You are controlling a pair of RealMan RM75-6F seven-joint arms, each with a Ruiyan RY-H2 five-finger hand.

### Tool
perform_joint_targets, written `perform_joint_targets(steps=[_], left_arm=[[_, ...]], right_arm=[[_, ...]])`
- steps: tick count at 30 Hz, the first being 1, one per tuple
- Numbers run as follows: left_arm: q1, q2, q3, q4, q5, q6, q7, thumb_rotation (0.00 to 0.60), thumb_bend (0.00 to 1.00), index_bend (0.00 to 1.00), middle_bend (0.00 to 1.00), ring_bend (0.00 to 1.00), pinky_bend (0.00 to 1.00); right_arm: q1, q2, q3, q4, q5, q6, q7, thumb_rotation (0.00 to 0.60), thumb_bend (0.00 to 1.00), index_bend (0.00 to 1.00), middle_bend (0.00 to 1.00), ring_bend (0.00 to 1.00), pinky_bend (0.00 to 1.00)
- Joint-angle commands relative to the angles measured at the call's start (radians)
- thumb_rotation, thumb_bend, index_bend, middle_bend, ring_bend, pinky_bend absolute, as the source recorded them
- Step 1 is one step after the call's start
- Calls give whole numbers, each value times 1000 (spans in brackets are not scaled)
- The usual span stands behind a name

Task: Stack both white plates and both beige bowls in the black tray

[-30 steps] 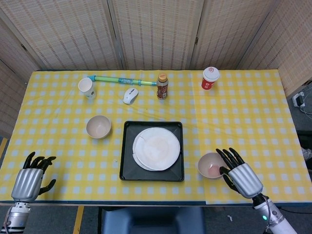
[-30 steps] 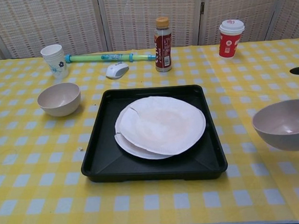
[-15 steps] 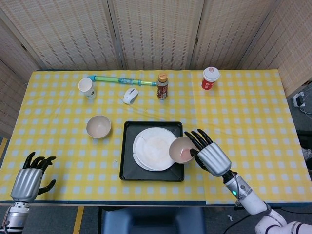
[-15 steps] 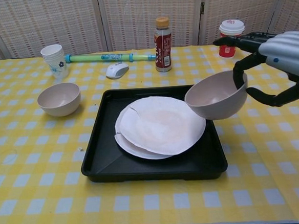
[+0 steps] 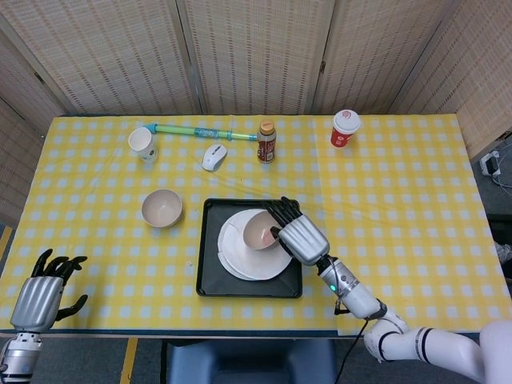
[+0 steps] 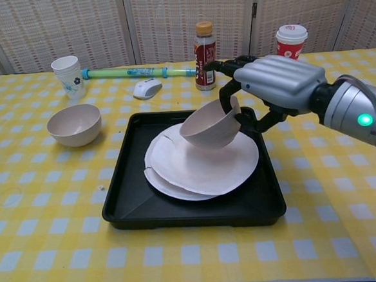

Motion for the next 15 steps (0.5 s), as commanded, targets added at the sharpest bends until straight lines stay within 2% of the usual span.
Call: perform_joint_targets(steps=[1, 11, 15], left_arm=[[-2, 5, 2, 0, 1, -7, -6, 600, 285, 265, 380, 222, 86], [-5, 18, 5, 2, 9, -14, -30, 600, 285, 272, 376, 219, 82], [-8, 16, 5, 4, 6, -23, -25, 600, 285, 273, 374, 215, 80]], right_arm=[[35, -49, 8, 53, 24, -17, 4, 600, 559, 606, 23, 17, 0], [82, -130, -15, 153, 33, -18, 69, 600, 559, 603, 20, 14, 0], [80, -132, -40, 163, 19, -2, 98, 600, 559, 529, 8, 14, 0]])
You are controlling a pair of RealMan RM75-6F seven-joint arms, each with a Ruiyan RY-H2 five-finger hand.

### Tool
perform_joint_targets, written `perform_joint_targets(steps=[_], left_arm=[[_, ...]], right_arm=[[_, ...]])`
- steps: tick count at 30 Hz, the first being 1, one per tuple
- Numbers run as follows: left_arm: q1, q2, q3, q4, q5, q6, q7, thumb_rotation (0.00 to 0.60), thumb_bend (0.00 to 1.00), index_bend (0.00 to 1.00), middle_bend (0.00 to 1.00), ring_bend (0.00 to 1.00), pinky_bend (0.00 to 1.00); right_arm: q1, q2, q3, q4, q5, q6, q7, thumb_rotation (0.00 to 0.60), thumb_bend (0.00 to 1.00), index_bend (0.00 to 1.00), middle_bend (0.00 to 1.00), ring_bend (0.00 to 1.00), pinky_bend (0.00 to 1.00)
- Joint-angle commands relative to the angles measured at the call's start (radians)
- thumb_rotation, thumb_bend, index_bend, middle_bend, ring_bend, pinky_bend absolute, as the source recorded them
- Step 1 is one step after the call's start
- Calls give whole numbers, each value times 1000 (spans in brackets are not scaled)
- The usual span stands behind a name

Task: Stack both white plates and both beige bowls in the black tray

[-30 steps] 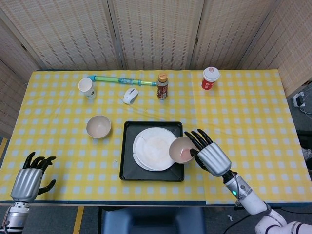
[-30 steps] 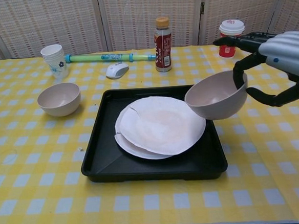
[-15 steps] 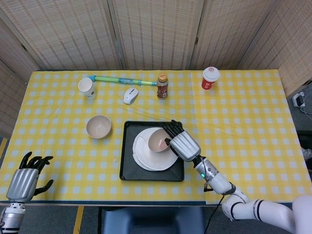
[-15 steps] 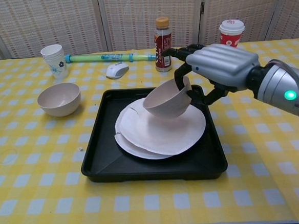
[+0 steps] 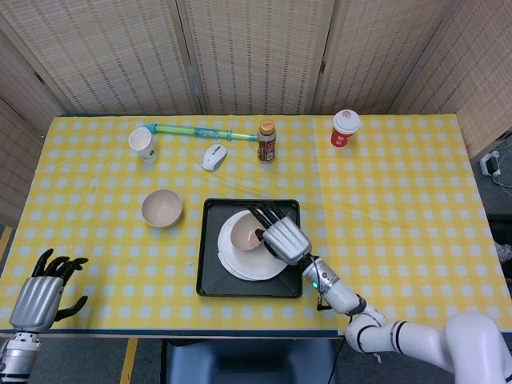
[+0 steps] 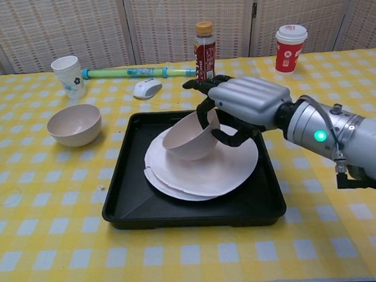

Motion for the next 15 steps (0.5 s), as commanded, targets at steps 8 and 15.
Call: perform_joint_targets(steps=[8, 15], left_arm=[[-8, -7, -2, 1, -12, -21, 16, 600, 286, 309, 372, 214, 77], [-10, -11, 1, 0, -8, -23, 25, 600, 285, 311, 372, 214, 77]], right_arm=[[-48, 45, -64, -64, 17, 35, -15, 600, 558, 329, 0, 0, 0], [-81, 93, -86, -138, 42, 56, -61, 600, 559, 89, 0, 0, 0]])
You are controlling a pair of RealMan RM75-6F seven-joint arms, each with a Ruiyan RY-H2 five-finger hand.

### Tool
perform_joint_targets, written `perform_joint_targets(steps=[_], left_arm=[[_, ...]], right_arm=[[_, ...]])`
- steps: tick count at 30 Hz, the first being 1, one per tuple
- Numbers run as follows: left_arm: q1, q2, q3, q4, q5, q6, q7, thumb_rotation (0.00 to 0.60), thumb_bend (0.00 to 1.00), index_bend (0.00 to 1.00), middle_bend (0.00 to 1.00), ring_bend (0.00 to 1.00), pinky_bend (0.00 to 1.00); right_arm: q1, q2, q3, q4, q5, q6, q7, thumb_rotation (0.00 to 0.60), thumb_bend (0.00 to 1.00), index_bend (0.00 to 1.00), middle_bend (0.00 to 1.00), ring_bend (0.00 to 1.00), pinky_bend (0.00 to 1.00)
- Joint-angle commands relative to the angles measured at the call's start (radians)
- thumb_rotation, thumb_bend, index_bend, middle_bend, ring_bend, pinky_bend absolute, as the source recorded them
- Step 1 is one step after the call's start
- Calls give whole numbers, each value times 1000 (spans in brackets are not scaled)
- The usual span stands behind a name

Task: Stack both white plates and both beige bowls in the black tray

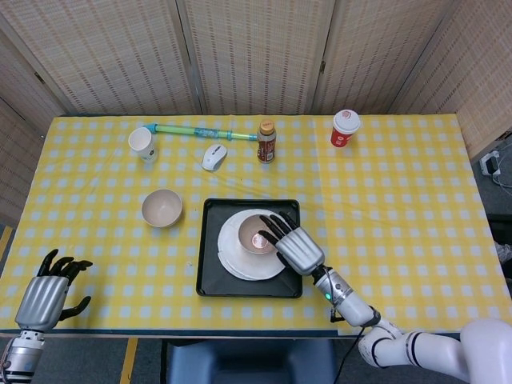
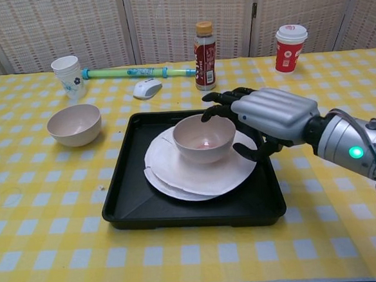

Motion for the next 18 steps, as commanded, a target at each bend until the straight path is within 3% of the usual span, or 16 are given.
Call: perform_joint_targets(steps=[1, 7, 12, 16, 18], left_arm=[[0, 0, 1, 0, 3, 2, 0, 600, 286, 310, 372, 214, 77], [3, 7, 2, 1, 5, 6, -9, 600, 285, 317, 399, 223, 77], [4, 2, 0, 10, 15, 19, -15, 600, 284, 316, 425, 237, 96], [8, -6, -1, 15, 26, 35, -9, 600, 283, 292, 474, 283, 142], [10, -20, -3, 26, 38, 51, 1, 600, 283, 293, 481, 296, 182]], right_arm=[[-17, 26, -11, -40, 7, 18, -12, 600, 559, 56, 0, 0, 0], [-82, 105, -59, -145, -66, 138, 6, 600, 558, 0, 0, 0, 0], [-229, 232, -182, -260, -224, 382, -6, 600, 559, 0, 0, 0, 0], [-360, 345, -264, -320, -266, 540, -4, 600, 558, 0, 0, 0, 0], [-432, 403, -304, -340, -258, 597, -65, 600, 557, 0, 0, 0, 0]])
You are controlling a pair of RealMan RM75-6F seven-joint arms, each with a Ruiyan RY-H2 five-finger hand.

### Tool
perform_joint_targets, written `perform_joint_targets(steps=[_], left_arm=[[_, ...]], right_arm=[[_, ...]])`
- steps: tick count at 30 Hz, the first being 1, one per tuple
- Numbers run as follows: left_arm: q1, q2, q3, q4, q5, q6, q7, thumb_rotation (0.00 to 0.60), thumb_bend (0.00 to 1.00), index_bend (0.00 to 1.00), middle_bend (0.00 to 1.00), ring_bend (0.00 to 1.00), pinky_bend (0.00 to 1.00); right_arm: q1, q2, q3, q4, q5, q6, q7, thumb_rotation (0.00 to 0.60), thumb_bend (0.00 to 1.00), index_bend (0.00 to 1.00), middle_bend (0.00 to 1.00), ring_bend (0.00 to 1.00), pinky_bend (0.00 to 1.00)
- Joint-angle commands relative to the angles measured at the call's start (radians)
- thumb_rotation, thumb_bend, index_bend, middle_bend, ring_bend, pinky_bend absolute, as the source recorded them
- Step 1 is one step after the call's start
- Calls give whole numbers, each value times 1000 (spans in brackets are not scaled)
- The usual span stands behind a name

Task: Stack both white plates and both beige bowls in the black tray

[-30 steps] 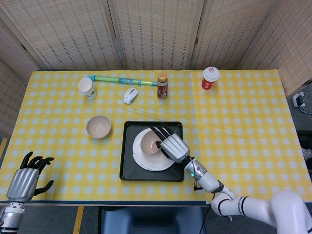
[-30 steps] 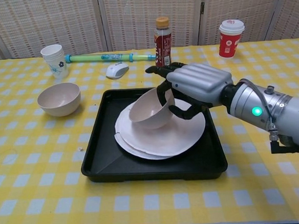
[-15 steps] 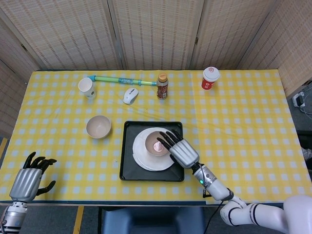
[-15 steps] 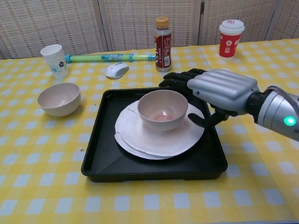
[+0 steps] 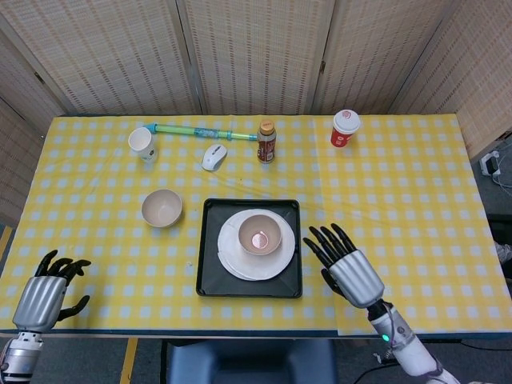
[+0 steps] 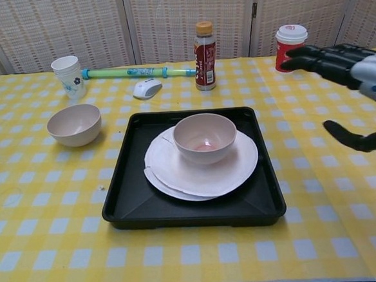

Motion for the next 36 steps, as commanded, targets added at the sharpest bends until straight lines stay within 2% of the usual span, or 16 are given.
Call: perform_joint_targets(steps=[1, 3, 6, 9, 12, 13, 14, 16, 18, 22, 25, 28, 36], left_arm=[[3, -21, -3, 16, 16, 20, 12, 600, 283, 294, 481, 296, 200], [0, -44, -4, 36, 41, 34, 14, 600, 283, 294, 481, 301, 229], [-9, -103, -7, 100, 100, 75, -9, 600, 284, 293, 481, 331, 273], [-24, -160, -5, 160, 147, 92, -27, 600, 283, 269, 506, 383, 319], [-61, -193, -18, 199, 172, 71, -15, 600, 283, 255, 636, 549, 546], [-78, -199, -27, 211, 174, 58, -14, 600, 283, 258, 716, 643, 653], [-97, -204, -43, 223, 159, 31, -2, 600, 283, 265, 779, 709, 720], [-127, -209, -65, 227, 141, -5, 29, 600, 282, 322, 952, 884, 890], [-159, -216, -82, 220, 121, -52, 47, 600, 283, 387, 999, 966, 977], [-210, -235, -120, 210, 86, -105, 119, 600, 282, 472, 1000, 1000, 1000], [-242, -254, -151, 205, 41, -144, 124, 600, 283, 498, 1000, 1000, 1000], [-274, -263, -174, 205, 0, -190, 119, 600, 284, 502, 1000, 1000, 1000], [-352, -328, -205, 299, -62, -269, 70, 600, 318, 488, 1000, 1000, 1000]], right_arm=[[-186, 150, -117, -84, -47, 172, -104, 600, 557, 0, 0, 0, 0], [-249, 168, -148, -82, -86, 238, -152, 600, 559, 0, 0, 0, 0], [-303, 192, -173, -66, -127, 308, -67, 600, 558, 0, 0, 0, 0], [-323, 217, -139, -58, -136, 365, -13, 600, 558, 0, 0, 0, 0], [-337, 226, -122, -52, -141, 377, 19, 600, 559, 0, 0, 0, 0], [-339, 229, -118, -50, -143, 376, 28, 600, 559, 0, 0, 0, 0], [-341, 232, -112, -49, -142, 371, 36, 600, 559, 0, 0, 0, 0], [-343, 236, -104, -51, -138, 359, 46, 600, 559, 0, 0, 0, 0], [-344, 238, -91, -54, -131, 345, 49, 600, 559, 0, 0, 0, 0], [-343, 239, -72, -57, -126, 312, 60, 600, 558, 0, 0, 0, 0], [-345, 238, -58, -57, -120, 298, 65, 600, 559, 0, 0, 0, 0], [-345, 240, -47, -60, -113, 281, 73, 600, 558, 0, 0, 0, 0], [-346, 243, -17, -62, -97, 246, 100, 600, 559, 0, 0, 0, 0]])
